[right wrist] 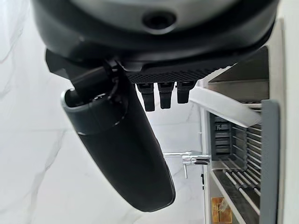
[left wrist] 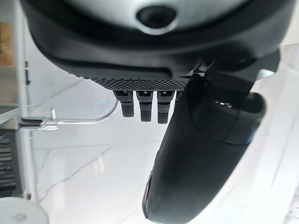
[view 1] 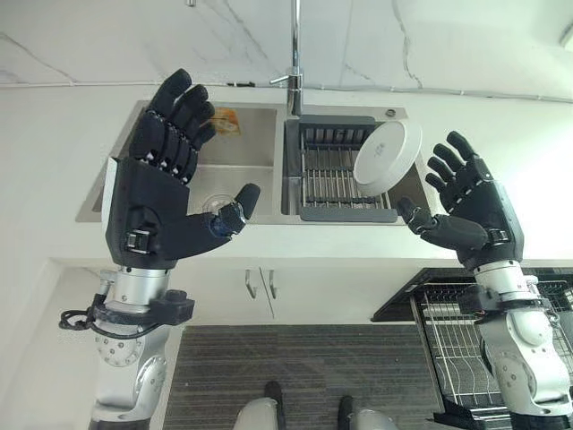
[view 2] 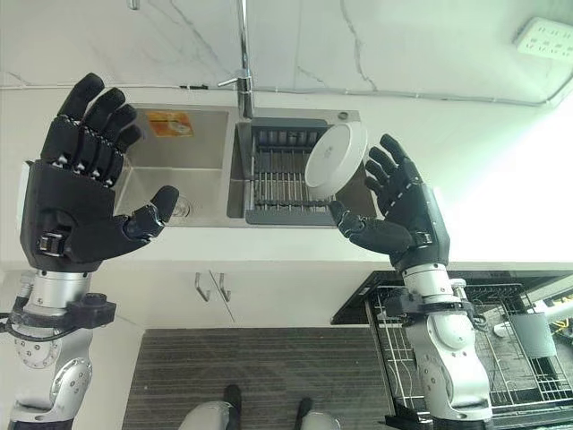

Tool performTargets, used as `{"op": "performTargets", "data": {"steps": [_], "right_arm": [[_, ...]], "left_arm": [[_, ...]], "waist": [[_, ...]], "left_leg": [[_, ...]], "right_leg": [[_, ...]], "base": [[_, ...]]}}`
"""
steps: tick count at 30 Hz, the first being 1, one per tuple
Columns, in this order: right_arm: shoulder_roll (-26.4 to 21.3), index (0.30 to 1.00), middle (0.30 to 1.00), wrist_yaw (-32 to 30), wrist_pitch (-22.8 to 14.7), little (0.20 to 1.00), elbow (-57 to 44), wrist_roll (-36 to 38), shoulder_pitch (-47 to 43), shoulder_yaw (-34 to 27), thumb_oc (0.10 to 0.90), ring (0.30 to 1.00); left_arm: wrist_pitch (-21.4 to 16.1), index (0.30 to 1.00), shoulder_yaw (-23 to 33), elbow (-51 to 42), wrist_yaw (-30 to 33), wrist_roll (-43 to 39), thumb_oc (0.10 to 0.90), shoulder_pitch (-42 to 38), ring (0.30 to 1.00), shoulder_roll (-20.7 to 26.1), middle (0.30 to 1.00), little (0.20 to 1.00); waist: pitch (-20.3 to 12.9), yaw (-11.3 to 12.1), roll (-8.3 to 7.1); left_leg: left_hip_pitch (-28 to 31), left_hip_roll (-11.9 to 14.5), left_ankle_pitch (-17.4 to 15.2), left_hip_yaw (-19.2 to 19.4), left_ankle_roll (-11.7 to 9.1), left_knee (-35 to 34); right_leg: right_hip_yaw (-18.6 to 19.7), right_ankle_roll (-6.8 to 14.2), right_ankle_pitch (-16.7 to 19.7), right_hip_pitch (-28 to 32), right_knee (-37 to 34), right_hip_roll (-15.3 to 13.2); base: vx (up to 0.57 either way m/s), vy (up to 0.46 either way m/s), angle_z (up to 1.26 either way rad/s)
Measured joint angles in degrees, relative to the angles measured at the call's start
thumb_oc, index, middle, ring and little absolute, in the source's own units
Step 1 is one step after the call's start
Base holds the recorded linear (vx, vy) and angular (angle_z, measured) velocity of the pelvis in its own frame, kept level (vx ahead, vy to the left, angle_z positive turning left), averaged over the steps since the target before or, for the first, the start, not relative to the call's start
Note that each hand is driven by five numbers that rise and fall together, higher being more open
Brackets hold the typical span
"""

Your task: Place the dishes in the dishwasher.

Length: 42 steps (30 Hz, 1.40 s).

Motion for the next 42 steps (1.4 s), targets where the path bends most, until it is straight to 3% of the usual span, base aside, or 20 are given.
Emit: {"op": "performTargets", "data": {"steps": [7,14,21,26,29,36,42], "right_arm": [[-3.9,0.900,0.900,-4.4,-1.7,0.900,4.7,0.1,-4.4,-0.1,0.800,0.900],[-3.9,0.900,0.900,-9.6,-3.0,0.900,14.3,2.9,-8.3,0.1,0.800,0.900],[-3.9,0.900,0.900,-10.9,-3.2,0.900,25.7,6.5,-13.9,1.2,0.800,0.900],[-4.0,0.900,0.900,-10.8,-1.7,0.900,31.9,14.2,-18.1,2.4,0.800,0.900],[-4.0,0.900,0.900,-10.6,-0.1,0.900,32.1,16.0,-18.5,2.7,0.800,0.900],[-6.0,0.900,0.900,-8.7,4.7,0.900,47.4,19.2,-25.5,5.0,0.800,0.900],[-7.3,0.900,0.900,-8.4,5.3,0.900,51.9,20.7,-28.5,5.1,0.800,0.900]], "left_arm": [[0.0,0.900,-0.9,0.1,1.4,0.0,0.800,-0.1,0.900,0.1,0.900,0.900],[0.2,0.900,-4.0,3.7,2.3,0.1,0.800,-1.6,0.900,2.4,0.900,0.900],[1.2,0.900,-4.7,5.4,2.7,0.1,0.800,-3.2,0.900,3.4,0.900,0.900],[1.3,0.900,-6.8,8.4,3.1,0.1,0.800,-6.6,0.900,5.2,0.900,0.900],[1.3,0.900,-6.8,8.4,3.8,0.1,0.800,-6.6,0.900,5.7,0.900,0.900],[2.1,0.900,-7.4,8.9,4.1,0.1,0.800,-8.0,0.900,6.9,0.900,0.900],[2.2,0.900,-7.5,11.0,5.0,0.1,0.800,-8.8,0.900,7.8,0.900,0.900]], "waist": [[-1.8,0.1,1.04],[-3.2,1.6,1.44],[-3.2,1.9,1.43],[-3.3,3.0,1.45],[-3.3,3.6,1.44],[-3.3,4.7,1.38],[-3.3,4.8,1.36]], "left_leg": [[-0.7,-0.5,-0.8,-0.3,0.2,1.1],[-0.9,-0.7,-0.4,-0.7,0.7,1.3],[-0.8,-0.7,-0.3,-1.5,0.7,1.6],[-0.6,-0.7,-0.3,-1.8,0.5,1.7],[-0.7,-0.7,-0.2,-1.8,0.7,1.7],[-0.7,-0.8,-0.2,-2.0,0.7,1.8],[-0.7,-0.8,-0.2,-2.2,0.7,1.6]], "right_leg": [[0.0,0.2,-0.1,-0.3,0.8,-0.5],[-0.5,0.2,-0.2,-0.2,0.7,-0.6],[-1.3,0.2,-0.2,0.5,0.7,-0.5],[-1.4,0.2,-0.2,0.8,0.7,-0.5],[-1.6,0.2,-0.2,0.8,0.6,-0.5],[-1.8,0.2,-0.2,1.2,0.2,-0.4],[-1.9,0.2,-0.2,1.3,0.0,-0.4]], "base": [[0.00,-0.003,0.02],[0.00,-0.005,0.02],[0.00,-0.023,0.05],[0.00,-0.007,0.01],[0.00,-0.004,0.01],[0.00,0.000,0.00],[0.00,0.000,0.00]]}}
